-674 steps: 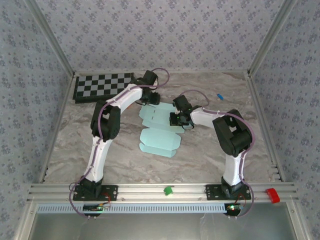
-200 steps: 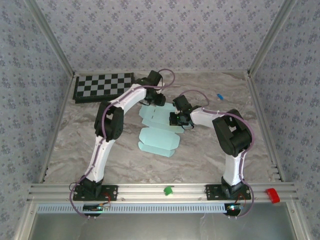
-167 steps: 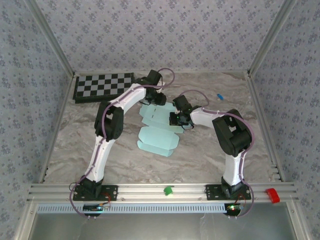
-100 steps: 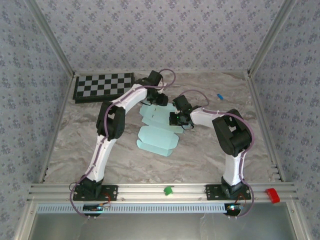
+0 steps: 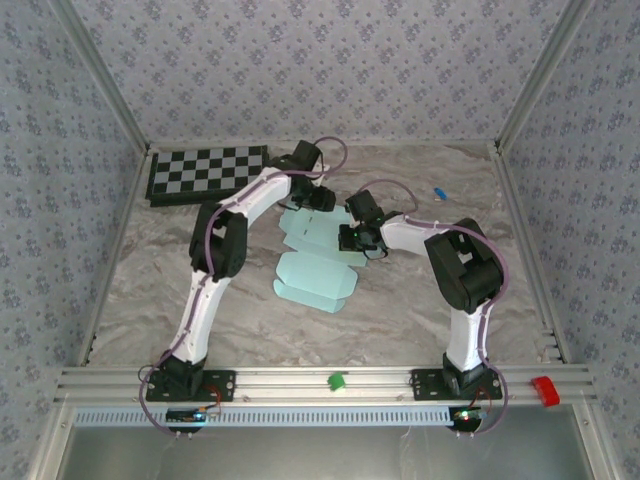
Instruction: Fold the paper box
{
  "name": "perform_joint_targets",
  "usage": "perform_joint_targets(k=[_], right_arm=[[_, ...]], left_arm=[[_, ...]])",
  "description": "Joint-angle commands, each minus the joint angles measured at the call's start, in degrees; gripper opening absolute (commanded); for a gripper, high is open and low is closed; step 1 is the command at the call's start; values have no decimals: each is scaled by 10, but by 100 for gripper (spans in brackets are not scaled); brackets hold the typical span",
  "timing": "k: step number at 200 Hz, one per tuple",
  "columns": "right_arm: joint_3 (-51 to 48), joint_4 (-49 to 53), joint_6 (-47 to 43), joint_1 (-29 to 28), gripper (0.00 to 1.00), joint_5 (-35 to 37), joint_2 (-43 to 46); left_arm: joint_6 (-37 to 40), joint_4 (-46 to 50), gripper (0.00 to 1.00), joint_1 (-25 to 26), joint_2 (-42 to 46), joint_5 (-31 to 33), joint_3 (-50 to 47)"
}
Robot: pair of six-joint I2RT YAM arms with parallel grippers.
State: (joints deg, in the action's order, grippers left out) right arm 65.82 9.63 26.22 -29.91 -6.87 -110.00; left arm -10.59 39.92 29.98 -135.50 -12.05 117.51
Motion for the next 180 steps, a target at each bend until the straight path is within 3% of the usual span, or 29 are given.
perform_joint_targets(k=[1,21,77,129,180], right_arm=[[-22,53,-24,11,8,27,-7],[-21,53,-39,14,8,27,-3],[-21,58,-58,13,8,24,-1],[-21,65,-66,2,8,20,0],[-22,67,-65,-7,8,26,-2]], left_arm=[[0,-26,58,-1,105,37,-53],[-5,-58,63,-4,172,72,-139],[-72,-78,64,-20,318,141,-350],[-137,-144,67,-19,368,99,-488],[-158,-192,66,-19,347,44,-507]])
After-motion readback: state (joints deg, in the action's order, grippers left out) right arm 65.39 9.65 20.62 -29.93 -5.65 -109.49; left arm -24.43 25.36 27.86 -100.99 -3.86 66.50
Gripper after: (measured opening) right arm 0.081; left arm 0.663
